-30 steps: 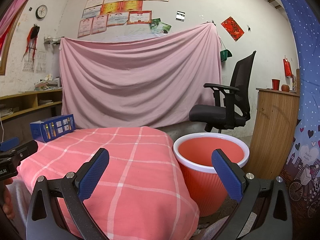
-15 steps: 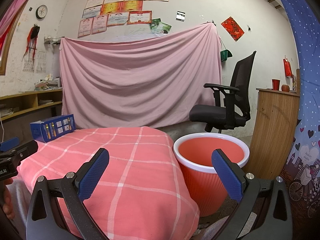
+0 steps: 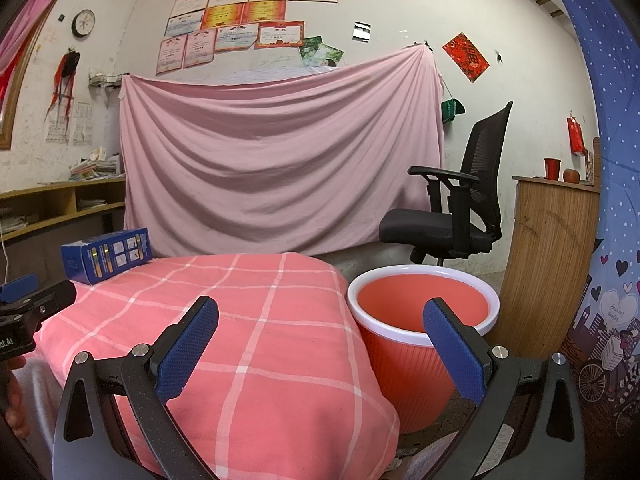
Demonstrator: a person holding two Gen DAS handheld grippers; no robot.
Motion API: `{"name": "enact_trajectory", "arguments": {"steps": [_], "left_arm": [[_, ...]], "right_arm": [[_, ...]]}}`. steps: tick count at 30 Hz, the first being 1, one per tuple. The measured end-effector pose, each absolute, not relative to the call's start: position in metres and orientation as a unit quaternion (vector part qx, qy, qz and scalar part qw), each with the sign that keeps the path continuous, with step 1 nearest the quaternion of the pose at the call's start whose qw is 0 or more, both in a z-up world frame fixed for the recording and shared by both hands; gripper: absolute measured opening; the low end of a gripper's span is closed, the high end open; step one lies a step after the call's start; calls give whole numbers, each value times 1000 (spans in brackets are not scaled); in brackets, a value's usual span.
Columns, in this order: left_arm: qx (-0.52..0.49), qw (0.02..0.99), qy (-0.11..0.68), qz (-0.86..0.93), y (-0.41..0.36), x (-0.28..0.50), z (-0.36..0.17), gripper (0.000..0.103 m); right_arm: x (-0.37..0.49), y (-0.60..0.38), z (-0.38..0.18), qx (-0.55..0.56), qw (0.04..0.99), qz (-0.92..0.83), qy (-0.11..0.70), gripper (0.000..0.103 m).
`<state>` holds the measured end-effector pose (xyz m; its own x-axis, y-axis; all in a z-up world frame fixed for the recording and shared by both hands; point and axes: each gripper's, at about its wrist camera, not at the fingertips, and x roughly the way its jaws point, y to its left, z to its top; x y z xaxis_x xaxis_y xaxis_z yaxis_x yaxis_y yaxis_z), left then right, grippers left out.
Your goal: Collect trash
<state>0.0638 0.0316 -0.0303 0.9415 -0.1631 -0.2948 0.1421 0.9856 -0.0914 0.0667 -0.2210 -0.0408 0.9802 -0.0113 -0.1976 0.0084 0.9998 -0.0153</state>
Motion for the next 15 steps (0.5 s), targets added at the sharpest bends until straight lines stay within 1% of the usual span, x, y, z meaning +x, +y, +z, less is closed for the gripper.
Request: {"name": "enact_trajectory", "arguments": {"steps": [15], "left_arm": [[-41, 985, 157, -60, 28, 59, -27, 100]], "right_arm": [[67, -220, -41, -8, 995, -4, 100, 103]]}}
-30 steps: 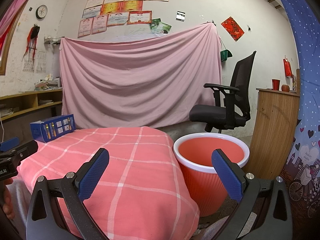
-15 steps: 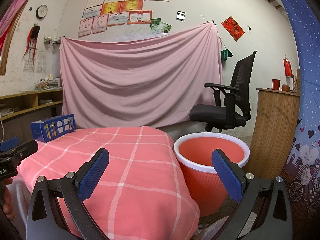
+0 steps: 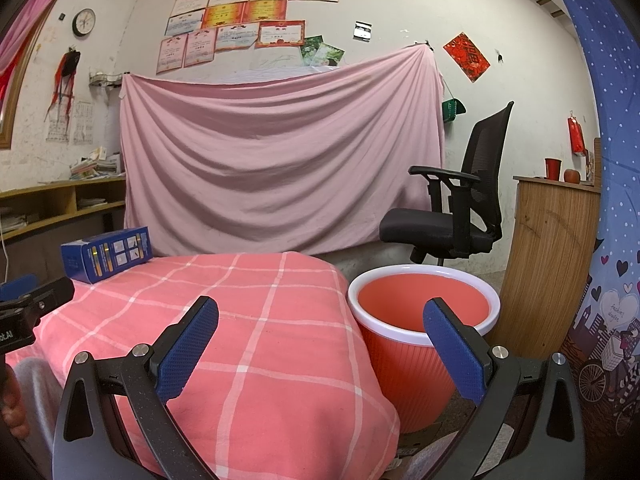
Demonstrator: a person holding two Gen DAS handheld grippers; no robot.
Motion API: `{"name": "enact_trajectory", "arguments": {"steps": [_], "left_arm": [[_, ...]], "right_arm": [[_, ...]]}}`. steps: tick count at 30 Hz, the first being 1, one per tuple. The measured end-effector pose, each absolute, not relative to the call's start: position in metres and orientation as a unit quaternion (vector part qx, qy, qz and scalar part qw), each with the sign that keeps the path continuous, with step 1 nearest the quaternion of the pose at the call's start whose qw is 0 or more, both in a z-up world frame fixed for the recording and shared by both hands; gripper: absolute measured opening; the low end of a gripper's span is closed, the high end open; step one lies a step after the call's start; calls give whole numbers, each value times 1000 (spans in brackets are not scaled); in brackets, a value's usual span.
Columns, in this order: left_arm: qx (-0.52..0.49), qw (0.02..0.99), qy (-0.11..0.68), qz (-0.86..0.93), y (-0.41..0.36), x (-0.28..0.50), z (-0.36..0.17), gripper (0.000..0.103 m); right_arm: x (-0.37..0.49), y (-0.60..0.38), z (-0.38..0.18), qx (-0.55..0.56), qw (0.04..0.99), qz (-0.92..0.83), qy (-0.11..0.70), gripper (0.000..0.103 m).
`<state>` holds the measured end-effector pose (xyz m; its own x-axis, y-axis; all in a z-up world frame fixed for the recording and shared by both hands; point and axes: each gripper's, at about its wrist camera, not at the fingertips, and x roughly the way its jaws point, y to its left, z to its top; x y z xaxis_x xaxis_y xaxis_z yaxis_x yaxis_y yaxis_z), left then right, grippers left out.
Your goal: Collect trash
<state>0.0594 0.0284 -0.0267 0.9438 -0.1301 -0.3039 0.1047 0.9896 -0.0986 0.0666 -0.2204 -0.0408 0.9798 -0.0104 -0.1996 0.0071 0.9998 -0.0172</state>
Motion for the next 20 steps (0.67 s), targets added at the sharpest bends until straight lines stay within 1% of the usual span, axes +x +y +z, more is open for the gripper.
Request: {"name": "enact_trajectory", "arguments": {"steps": [20], "left_arm": [[-31, 986, 153, -56, 19, 57, -29, 100]], "right_arm": [[67, -220, -40, -8, 995, -4, 101, 103]]}}
